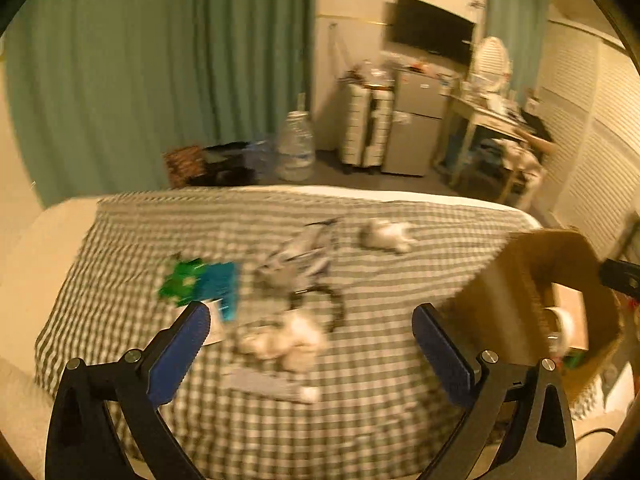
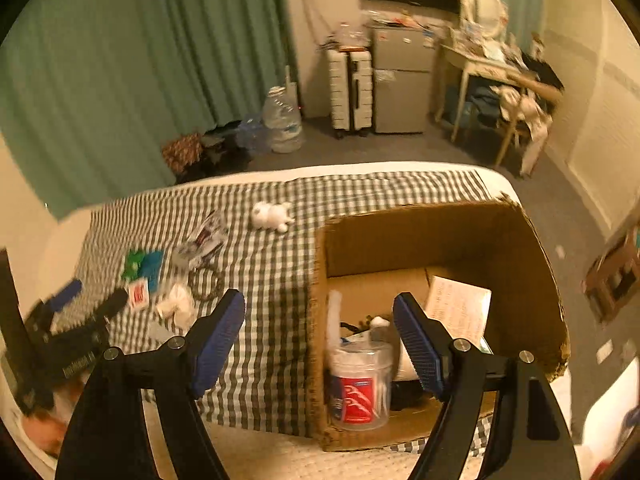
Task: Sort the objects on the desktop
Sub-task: 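Move both open tools back over the remaining items on the bedspread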
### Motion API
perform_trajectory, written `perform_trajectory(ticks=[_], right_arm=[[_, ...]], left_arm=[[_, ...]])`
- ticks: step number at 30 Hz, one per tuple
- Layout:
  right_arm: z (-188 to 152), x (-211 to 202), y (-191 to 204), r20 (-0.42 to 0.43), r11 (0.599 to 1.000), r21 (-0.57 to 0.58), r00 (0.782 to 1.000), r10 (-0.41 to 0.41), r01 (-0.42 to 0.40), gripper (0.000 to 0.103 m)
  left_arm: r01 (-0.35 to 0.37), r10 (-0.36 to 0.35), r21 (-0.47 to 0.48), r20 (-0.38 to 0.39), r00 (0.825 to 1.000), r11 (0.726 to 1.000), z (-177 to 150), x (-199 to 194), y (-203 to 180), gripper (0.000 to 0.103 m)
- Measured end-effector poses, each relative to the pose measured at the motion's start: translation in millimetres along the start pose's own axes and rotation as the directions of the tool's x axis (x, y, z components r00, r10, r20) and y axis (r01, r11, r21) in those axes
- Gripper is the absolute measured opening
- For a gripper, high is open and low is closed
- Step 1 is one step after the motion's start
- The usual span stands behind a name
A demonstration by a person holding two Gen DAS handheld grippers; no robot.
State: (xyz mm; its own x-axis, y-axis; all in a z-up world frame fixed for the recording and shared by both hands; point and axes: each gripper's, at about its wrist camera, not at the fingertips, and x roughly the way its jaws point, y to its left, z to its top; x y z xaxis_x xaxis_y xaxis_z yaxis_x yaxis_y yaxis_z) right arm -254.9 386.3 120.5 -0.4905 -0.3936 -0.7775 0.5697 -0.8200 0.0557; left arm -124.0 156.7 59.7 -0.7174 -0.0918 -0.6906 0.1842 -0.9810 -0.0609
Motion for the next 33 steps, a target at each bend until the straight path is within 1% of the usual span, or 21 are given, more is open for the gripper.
perform_trajectory(ticks=[2,5,6,7,8,10,12,13,15,19,20,21,23,25,27,28,31,33], right_arm=[[-3,5,20,0.004,0.999,-0.049,1.0,-0.018,0.018,0.077],[-9,19,49,-0.006,0.991,-0.129,1.0,-0.028,0.027,0.077],[-10,24,53,-0.015,0.989,-0.143,1.0,-0.026,0.024,0.077],[-13,32,62,-0.037,0.987,-0.16,0.999,-0.012,0.006,0.077],[-16,40,70,-0.063,0.986,-0.165,0.998,0.009,-0.02,0.077],[-21,57,83,-0.11,0.984,-0.168,0.993,0.044,-0.062,0.077],[-25,72,95,-0.145,0.979,-0.18,0.987,0.064,-0.09,0.077],[-29,81,104,-0.161,0.976,-0.191,0.984,0.074,-0.105,0.077],[-37,92,120,-0.178,0.972,-0.2,0.98,0.09,-0.126,0.077],[-46,129,149,-0.19,0.967,-0.222,0.978,0.084,-0.126,0.077],[-46,141,155,-0.193,0.967,-0.223,0.978,0.079,-0.122,0.077],[-45,148,160,-0.196,0.968,-0.222,0.978,0.076,-0.12,0.077],[-41,169,171,-0.23,0.966,-0.216,0.969,0.092,-0.143,0.077],[-36,188,181,-0.259,0.966,-0.188,0.958,0.125,-0.177,0.077],[-31,204,189,-0.288,0.966,-0.126,0.94,0.181,-0.225,0.077],[-29,211,191,-0.294,0.969,-0.1,0.937,0.189,-0.227,0.077],[-31,237,197,-0.329,0.976,-0.046,0.926,0.186,-0.212,0.076],[-37,259,201,-0.386,0.977,-0.005,0.902,0.193,-0.211,0.076]], left_arm=[[-0.039,0.039,-0.043,-0.013,0.999,0.998,-7,13,27,0.103],[-0.074,0.072,-0.078,-0.03,0.997,0.994,-19,32,56,0.103],[-0.08,0.077,-0.088,-0.038,0.996,0.993,-21,38,64,0.103],[-0.089,0.085,-0.098,-0.047,0.995,0.991,-24,44,72,0.103],[-0.114,0.107,-0.114,-0.065,0.992,0.987,-28,55,83,0.103],[-0.129,0.12,-0.126,-0.083,0.989,0.984,-34,68,97,0.103],[-0.163,0.148,-0.134,-0.116,0.982,0.977,-42,87,115,0.103],[-0.163,0.145,-0.141,-0.129,0.981,0.977,-44,94,121,0.103],[-0.157,0.127,-0.185,-0.166,0.978,0.97,-48,111,141,0.103],[-0.198,0.158,-0.225,-0.186,0.97,0.954,-50,128,167,0.103],[-0.192,0.148,-0.243,-0.189,0.971,0.951,-51,131,173,0.103],[-0.179,0.13,-0.265,-0.193,0.972,0.947,-52,136,179,0.103],[-0.169,0.112,-0.292,-0.202,0.973,0.942,-53,142,184,0.103],[-0.162,0.099,-0.289,-0.223,0.97,0.943,-56,149,186,0.103],[-0.146,0.076,-0.293,-0.239,0.968,0.945,-57,153,185,0.103],[-0.137,0.065,-0.296,-0.243,0.968,0.945,-59,154,185,0.103],[-0.145,0.073,-0.293,-0.241,0.968,0.945,-60,152,184,0.103],[-0.149,0.077,-0.295,-0.242,0.967,0.944,-61,151,183,0.103]])
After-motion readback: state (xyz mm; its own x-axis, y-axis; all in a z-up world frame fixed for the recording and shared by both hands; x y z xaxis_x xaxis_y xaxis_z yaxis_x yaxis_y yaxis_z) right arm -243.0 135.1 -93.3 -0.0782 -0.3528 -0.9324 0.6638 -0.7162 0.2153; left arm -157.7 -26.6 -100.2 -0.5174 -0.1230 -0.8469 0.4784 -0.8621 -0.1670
